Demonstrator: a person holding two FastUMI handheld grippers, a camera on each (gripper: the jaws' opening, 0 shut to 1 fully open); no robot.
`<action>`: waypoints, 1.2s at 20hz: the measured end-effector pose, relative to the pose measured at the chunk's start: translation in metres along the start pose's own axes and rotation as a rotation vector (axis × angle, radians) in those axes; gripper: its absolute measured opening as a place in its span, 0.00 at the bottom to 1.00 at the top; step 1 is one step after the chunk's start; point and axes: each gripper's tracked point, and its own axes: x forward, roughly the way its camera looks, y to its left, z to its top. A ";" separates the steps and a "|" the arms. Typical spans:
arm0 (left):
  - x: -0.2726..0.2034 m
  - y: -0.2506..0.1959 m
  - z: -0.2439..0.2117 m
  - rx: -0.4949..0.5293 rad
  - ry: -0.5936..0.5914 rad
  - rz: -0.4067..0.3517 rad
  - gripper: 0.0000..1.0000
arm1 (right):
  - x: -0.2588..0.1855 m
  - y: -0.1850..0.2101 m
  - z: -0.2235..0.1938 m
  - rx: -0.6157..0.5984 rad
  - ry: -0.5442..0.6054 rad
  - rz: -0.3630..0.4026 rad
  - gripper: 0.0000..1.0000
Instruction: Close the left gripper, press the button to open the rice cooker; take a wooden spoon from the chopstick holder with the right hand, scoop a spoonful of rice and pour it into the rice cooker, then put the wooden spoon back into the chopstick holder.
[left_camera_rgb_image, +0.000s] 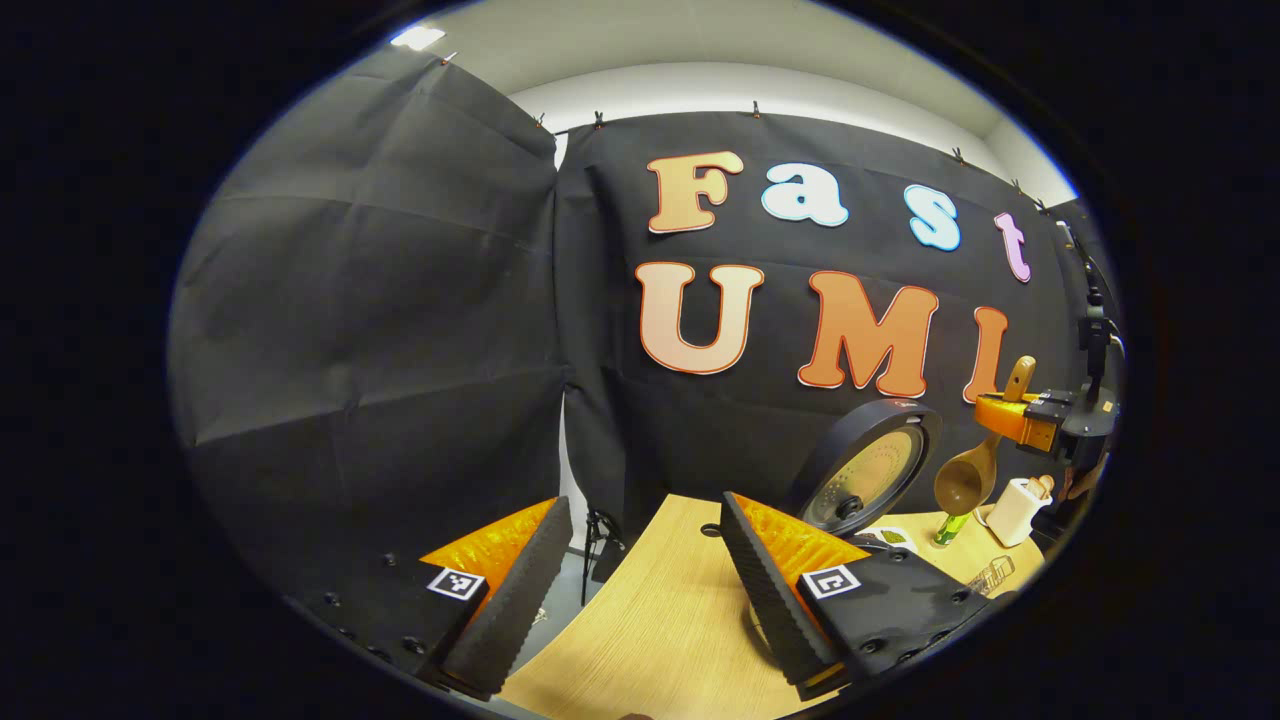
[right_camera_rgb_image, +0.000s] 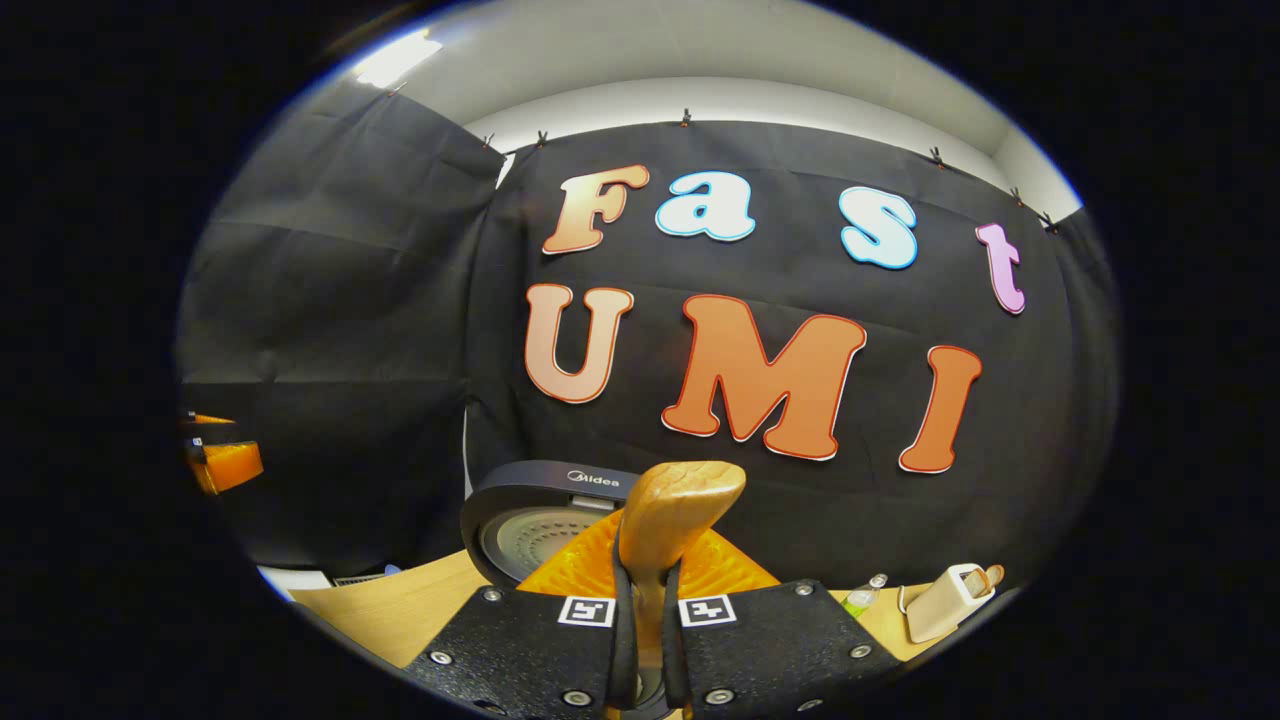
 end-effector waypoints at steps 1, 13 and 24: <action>-0.001 -0.001 0.001 0.002 -0.001 0.000 0.97 | 0.000 0.003 -0.003 -0.008 0.005 0.006 0.09; -0.011 -0.039 0.026 0.020 -0.043 -0.036 0.97 | -0.024 -0.077 -0.016 0.378 0.007 -0.067 0.09; -0.011 -0.126 0.037 0.008 -0.059 -0.122 0.98 | -0.106 -0.257 -0.088 0.511 0.042 -0.405 0.09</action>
